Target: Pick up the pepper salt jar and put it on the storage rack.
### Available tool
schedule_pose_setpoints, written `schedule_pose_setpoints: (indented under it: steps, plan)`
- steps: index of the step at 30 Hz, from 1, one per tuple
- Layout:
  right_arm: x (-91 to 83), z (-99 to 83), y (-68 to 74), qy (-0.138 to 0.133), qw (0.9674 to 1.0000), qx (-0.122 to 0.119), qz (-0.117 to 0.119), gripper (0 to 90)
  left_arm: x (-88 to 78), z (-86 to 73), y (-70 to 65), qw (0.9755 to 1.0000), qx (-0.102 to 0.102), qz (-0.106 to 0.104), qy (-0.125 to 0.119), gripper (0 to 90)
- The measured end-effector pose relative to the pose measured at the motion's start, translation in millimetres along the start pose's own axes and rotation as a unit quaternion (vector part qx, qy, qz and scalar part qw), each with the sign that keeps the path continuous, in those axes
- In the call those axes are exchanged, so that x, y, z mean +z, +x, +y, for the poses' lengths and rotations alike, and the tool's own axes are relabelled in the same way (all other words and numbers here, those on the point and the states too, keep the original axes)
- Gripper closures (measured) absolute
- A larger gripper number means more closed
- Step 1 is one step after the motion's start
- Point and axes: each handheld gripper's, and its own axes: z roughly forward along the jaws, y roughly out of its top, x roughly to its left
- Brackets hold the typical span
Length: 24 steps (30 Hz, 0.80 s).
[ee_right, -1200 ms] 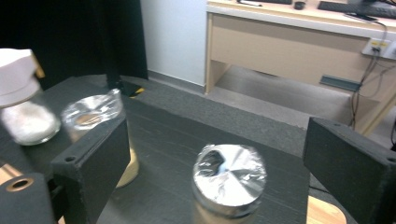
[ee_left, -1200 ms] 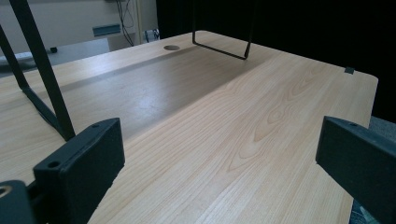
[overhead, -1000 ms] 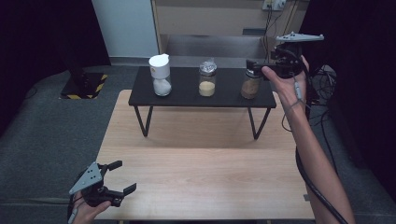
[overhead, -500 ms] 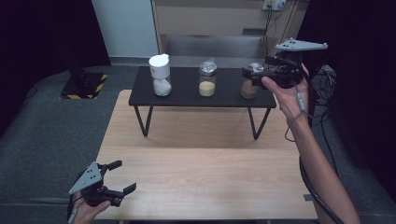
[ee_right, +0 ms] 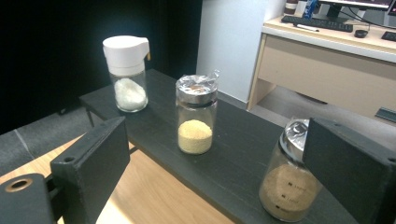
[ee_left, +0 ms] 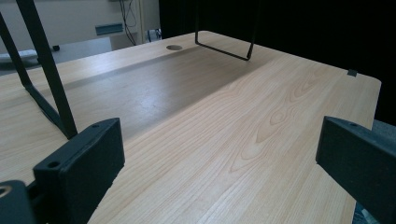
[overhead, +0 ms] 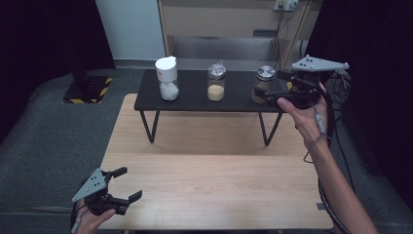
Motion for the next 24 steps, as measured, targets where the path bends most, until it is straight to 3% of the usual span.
schedule_pose_setpoints:
  steps: [24]
  plan:
    - [-26.7, -41.4, 14.9, -0.007, 0.9997, -0.013, 0.019, 6.2, -0.5, 0.3, -0.6, 1.0, 0.005, -0.002, 0.003, 0.0]
